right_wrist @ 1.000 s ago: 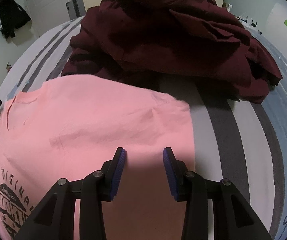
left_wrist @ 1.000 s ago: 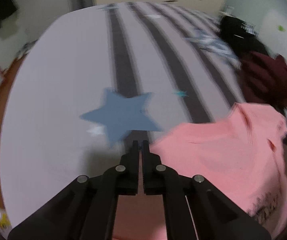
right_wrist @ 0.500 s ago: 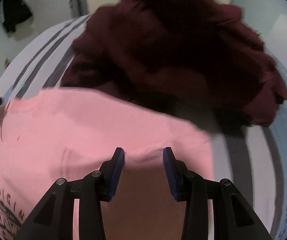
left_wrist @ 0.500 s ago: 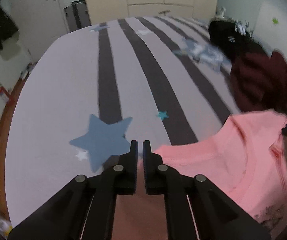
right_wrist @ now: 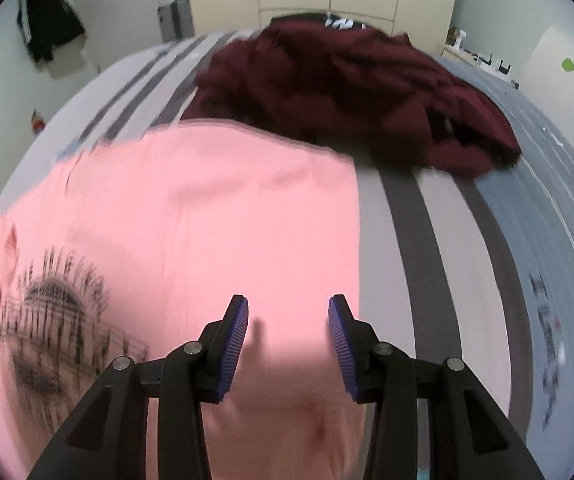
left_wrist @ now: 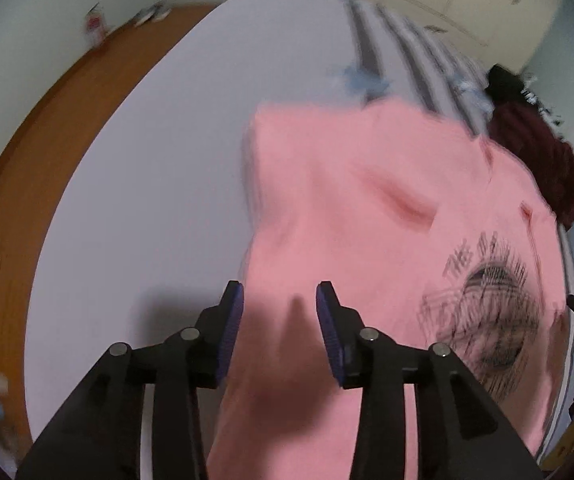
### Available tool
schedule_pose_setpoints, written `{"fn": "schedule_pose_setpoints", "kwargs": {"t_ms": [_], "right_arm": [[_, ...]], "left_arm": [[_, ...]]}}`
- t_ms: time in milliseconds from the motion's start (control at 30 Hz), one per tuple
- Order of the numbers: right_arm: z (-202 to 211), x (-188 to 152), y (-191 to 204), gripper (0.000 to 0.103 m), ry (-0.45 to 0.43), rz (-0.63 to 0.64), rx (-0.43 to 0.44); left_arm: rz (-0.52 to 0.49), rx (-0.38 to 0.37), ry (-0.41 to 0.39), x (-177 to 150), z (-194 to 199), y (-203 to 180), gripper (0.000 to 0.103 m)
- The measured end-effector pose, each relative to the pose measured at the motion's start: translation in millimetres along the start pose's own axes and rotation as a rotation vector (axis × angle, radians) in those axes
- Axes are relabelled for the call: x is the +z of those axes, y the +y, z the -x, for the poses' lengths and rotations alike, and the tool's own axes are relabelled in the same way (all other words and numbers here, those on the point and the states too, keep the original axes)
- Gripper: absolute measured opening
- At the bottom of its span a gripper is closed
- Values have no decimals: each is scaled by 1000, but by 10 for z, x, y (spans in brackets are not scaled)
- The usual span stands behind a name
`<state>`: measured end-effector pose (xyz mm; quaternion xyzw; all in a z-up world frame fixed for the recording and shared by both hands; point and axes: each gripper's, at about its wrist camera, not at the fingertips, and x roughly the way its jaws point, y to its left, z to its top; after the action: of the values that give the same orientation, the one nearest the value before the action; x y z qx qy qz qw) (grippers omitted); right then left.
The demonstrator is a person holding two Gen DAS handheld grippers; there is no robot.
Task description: Fold clothes
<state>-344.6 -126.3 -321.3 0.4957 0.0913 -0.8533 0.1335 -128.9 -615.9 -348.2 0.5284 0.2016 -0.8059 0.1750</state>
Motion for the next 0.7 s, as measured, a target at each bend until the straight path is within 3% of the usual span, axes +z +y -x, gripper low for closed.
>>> {"fn": "schedule_pose_setpoints", "kwargs": {"t_ms": [133, 400, 700], "right_arm": [[136, -532, 83, 38, 60, 30, 7], [308, -978, 146, 39, 55, 59, 7], [699, -1605, -41, 39, 61, 43, 26]], "left_arm": [[35, 39, 29, -589, 191, 208, 35], [43, 110, 28, -1356, 536, 341, 36], [16, 83, 59, -2338, 801, 508, 42]]}}
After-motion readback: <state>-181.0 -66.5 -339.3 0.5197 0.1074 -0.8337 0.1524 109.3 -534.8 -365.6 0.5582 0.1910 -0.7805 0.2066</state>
